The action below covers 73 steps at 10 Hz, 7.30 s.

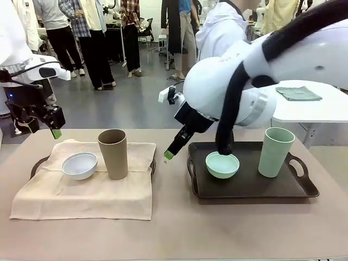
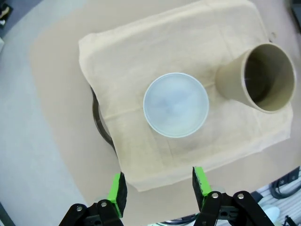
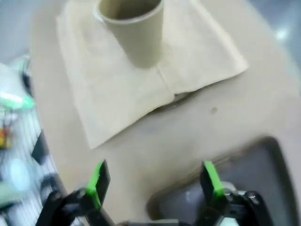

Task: Set up a tray with a mat and arrange the tableware.
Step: Place the Picnic Bowl and Reusable plastic cup back onto the Handle tray in front of the human's position, then pick up the Picnic Bowl and Reusable plastic cup from the Handle tray in front of the human's position and hold them in the air.

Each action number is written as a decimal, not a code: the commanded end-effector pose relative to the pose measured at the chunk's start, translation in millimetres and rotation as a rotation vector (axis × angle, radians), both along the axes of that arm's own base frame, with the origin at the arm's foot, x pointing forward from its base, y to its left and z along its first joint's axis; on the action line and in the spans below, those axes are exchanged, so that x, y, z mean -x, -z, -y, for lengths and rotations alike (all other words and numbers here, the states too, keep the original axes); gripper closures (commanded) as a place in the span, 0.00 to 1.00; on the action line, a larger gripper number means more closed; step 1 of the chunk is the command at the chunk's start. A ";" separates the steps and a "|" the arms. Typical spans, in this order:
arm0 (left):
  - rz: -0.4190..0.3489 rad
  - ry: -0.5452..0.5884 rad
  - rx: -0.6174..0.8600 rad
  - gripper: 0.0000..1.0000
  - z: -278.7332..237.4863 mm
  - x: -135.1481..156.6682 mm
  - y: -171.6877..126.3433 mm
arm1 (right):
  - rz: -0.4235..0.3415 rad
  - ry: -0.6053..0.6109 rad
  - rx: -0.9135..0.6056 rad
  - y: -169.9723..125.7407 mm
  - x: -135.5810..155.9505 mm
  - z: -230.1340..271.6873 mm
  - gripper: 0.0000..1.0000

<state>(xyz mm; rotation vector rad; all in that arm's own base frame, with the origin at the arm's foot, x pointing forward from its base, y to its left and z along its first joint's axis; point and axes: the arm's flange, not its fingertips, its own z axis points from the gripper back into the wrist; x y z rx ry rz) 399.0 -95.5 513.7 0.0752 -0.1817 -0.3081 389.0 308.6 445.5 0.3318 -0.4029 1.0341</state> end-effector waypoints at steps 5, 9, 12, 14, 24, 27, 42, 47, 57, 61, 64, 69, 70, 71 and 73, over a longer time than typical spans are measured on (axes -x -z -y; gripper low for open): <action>-0.023 0.068 -0.024 0.26 63.2 -4.7 -59.0 | -0.216 0.593 0.237 -85.1 27.3 -20.1 0.00; -0.003 0.086 -0.032 0.26 61.3 -1.1 -60.8 | -0.191 0.605 0.231 -85.1 32.9 -10.2 0.00; -0.003 0.086 -0.032 0.26 61.3 -1.1 -60.8 | -0.191 0.605 0.231 -85.1 32.9 -10.2 0.00; -0.003 0.086 -0.032 0.26 61.3 -1.1 -60.8 | -0.191 0.605 0.231 -85.1 32.9 -10.2 0.00; -0.069 0.074 0.009 0.26 48.1 -6.0 -55.1 | -0.186 0.624 0.255 -91.7 31.2 -15.1 0.00; -0.177 0.000 0.158 0.26 31.0 -18.1 -58.9 | -0.258 0.747 0.182 -103.1 8.8 55.8 0.00; -0.183 -0.304 0.914 0.26 -169.6 -0.1 -14.5 | -0.462 0.870 -0.526 -60.6 59.1 404.5 0.00; -0.148 -0.385 0.967 0.26 -203.7 32.2 -7.1 | -0.491 0.919 -0.647 -42.6 86.1 457.1 0.00; -0.158 -0.376 0.944 0.26 -208.6 26.6 -7.9 | -0.488 0.945 -0.597 -52.3 83.5 454.9 0.00; -0.158 -0.376 0.944 0.26 -208.6 26.6 -7.9 | -0.488 0.945 -0.597 -52.3 83.5 454.9 0.00; -0.158 -0.376 0.944 0.26 -208.6 26.6 -7.9 | -0.488 0.945 -0.597 -52.3 83.5 454.9 0.00; -0.088 -0.240 0.577 0.26 -44.6 31.4 -63.8 | -0.090 0.646 -0.335 -59.2 24.2 480.6 0.00; -0.106 -0.243 0.532 0.26 -9.9 21.7 -66.8 | -0.041 0.551 -0.285 -54.6 7.3 488.7 0.00; -0.113 -0.246 0.488 0.26 25.5 14.4 -64.5 | -0.018 0.449 -0.254 -48.1 -7.2 493.2 0.00; -0.137 -0.247 0.405 0.26 89.4 2.1 -49.9 | -0.039 0.259 -0.250 -36.4 -20.1 491.4 0.00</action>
